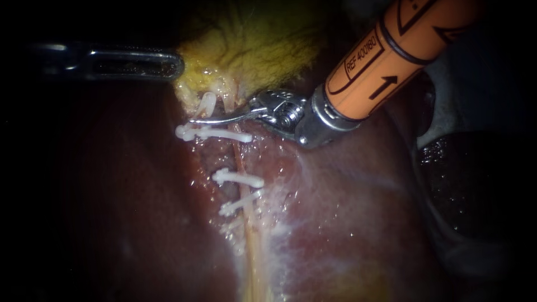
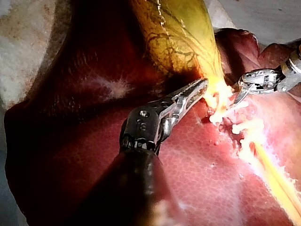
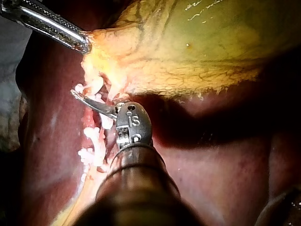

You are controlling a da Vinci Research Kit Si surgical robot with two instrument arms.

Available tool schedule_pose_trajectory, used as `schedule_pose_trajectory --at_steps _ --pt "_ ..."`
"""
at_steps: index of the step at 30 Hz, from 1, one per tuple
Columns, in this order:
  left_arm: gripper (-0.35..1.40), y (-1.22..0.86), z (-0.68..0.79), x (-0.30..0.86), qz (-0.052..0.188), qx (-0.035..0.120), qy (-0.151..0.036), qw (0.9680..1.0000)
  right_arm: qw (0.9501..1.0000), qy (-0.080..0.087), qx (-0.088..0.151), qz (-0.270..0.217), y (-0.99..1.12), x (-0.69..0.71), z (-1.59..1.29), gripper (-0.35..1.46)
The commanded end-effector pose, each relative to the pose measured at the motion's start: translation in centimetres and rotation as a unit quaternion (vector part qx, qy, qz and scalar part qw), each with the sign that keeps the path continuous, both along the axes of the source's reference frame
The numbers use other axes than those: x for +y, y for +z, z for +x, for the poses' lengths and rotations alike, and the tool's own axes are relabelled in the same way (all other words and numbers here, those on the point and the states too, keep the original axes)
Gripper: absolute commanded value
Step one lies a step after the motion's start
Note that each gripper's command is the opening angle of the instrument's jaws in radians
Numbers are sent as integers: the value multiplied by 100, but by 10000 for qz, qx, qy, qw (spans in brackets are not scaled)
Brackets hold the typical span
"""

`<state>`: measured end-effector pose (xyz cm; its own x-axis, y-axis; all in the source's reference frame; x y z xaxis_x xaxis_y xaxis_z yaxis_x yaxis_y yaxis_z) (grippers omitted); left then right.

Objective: Go to the cutting position right tube

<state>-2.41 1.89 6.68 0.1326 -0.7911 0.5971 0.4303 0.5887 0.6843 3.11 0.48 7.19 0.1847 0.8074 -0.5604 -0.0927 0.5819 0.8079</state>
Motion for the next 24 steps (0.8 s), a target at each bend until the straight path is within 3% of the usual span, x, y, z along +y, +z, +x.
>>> schedule_pose_trajectory --at_steps 1,7,11,19,24 --pt "-35 0 0 0 0 -5 6 10000 10000 -6 6 33 0 0 -1 103" --pt "-35 0 1 0 0 -6 8 10000 9999 -76 -21 92 -2 -3 -14 103" --pt "-35 -1 3 -1 0 -8 12 10000 9986 -491 -93 146 -4 -6 -30 103" --pt "-35 -1 3 -1 0 -9 14 10000 9957 -899 -113 200 1 -16 -55 104" --pt "-35 -1 4 -1 1 -9 14 10000 9922 -1230 -18 208 10 -32 -61 106"
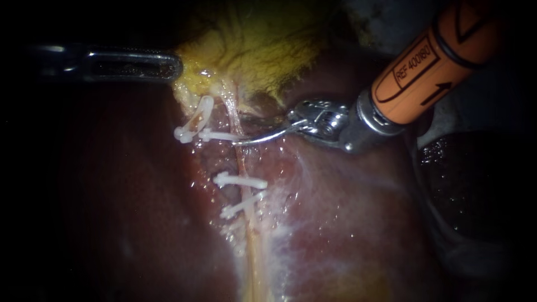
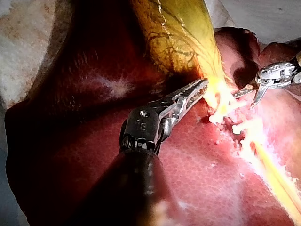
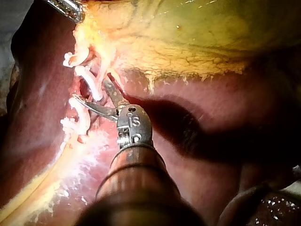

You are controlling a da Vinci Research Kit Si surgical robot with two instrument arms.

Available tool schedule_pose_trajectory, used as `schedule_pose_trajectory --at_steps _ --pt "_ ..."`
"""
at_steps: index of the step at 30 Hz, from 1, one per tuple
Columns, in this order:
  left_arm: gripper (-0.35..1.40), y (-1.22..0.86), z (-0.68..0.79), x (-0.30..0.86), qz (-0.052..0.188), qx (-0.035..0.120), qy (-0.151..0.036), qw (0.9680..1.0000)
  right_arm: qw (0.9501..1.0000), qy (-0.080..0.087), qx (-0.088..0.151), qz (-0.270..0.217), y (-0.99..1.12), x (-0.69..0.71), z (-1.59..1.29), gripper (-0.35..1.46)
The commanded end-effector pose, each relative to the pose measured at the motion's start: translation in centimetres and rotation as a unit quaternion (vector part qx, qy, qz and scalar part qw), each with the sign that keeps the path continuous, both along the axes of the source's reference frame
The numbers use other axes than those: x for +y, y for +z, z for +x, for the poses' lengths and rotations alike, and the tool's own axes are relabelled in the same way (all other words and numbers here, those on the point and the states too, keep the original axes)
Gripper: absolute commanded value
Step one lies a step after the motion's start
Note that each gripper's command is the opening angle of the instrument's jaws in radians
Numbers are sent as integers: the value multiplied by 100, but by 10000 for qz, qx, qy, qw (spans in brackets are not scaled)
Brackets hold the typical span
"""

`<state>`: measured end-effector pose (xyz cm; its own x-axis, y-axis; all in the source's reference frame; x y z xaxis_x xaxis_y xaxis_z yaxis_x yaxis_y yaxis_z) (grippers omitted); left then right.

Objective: Go to the cutting position right tube

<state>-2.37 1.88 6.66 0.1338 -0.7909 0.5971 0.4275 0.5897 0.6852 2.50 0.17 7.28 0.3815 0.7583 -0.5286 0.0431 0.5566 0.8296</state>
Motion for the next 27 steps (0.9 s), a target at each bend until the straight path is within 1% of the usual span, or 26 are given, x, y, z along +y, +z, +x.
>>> schedule_pose_trajectory --at_steps 1,6,9,10,11,12,16,18,22,27 --pt "-35 0 0 0 0 -1 0 10000 10000 -78 53 15 3 -4 0 106" --pt "-35 -1 0 0 1 -1 0 10000 9992 -363 185 53 16 -23 3 106" --pt "-35 -1 0 0 1 -1 1 10000 9984 -501 238 55 19 -29 7 106" --pt "-35 -1 1 0 1 -1 1 10000 9981 -524 302 62 19 -30 10 106" --pt "-35 -1 1 0 1 -1 1 10000 9979 -530 357 71 19 -30 13 106" --pt "-35 -1 1 0 1 -1 1 10000 9976 -511 465 94 19 -29 16 106" --pt "-35 -1 0 0 2 -1 0 10000 9958 -406 778 253 21 -27 33 106" --pt "-35 -1 1 0 2 -2 1 10000 9951 -391 860 301 21 -26 41 106" --pt "-35 -1 0 0 2 -1 0 10000 9928 -416 1050 395 23 -28 54 106" --pt "-35 -1 -1 0 2 0 -2 10000 9907 -540 1181 416 24 -30 64 104"
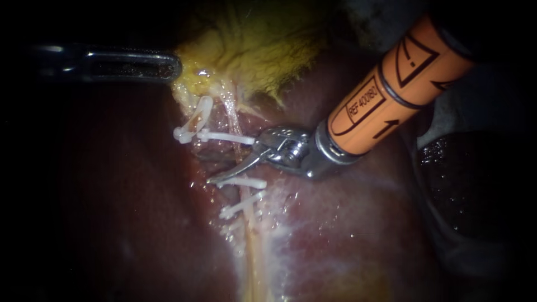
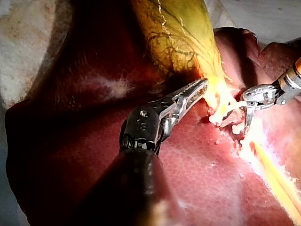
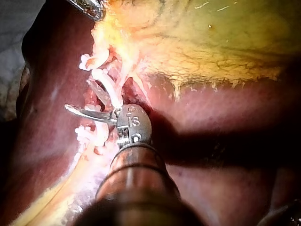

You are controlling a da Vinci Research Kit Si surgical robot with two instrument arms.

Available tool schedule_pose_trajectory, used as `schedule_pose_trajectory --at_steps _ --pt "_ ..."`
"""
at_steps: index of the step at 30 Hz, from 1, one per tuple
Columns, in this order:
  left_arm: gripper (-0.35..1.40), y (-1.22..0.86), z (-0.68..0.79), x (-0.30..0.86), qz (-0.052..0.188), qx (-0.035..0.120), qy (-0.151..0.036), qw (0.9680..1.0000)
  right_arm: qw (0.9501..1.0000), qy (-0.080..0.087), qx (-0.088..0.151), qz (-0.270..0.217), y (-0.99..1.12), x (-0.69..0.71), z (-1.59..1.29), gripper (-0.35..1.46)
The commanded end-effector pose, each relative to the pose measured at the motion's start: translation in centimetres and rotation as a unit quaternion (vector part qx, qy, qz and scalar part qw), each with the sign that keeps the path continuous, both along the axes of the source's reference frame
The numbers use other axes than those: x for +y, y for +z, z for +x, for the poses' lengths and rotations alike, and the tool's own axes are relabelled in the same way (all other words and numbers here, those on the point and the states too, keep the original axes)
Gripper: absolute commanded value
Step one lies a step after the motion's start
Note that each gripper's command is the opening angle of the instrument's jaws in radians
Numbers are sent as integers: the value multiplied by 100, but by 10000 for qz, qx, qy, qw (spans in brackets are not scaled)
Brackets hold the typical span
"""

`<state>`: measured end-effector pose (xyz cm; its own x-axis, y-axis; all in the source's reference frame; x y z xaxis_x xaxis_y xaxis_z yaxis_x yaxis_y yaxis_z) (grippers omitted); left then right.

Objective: Go to the cutting position right tube

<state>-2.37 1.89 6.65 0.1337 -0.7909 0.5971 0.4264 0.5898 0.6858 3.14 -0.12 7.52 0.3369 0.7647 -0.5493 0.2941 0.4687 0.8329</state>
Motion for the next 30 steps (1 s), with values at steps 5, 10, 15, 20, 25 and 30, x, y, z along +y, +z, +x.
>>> schedule_pose_trajectory --at_steps 5,10,15,20,25,30 --pt "-35 0 0 0 2 4 -4 10000 9993 -48 336 124 -10 1 2 93" --pt "-35 0 1 0 2 3 -3 10000 9984 -133 511 196 -35 4 0 86" --pt "-35 0 2 0 3 1 1 10000 9980 -165 588 166 -58 2 -3 86" --pt "-35 0 3 0 3 0 2 10000 9978 -171 613 159 -65 4 -2 86" --pt "-35 0 3 0 3 1 2 10000 9978 -171 613 158 -64 5 -3 86" --pt "-35 0 2 0 3 1 1 10000 9979 -172 613 155 -63 4 -3 86"
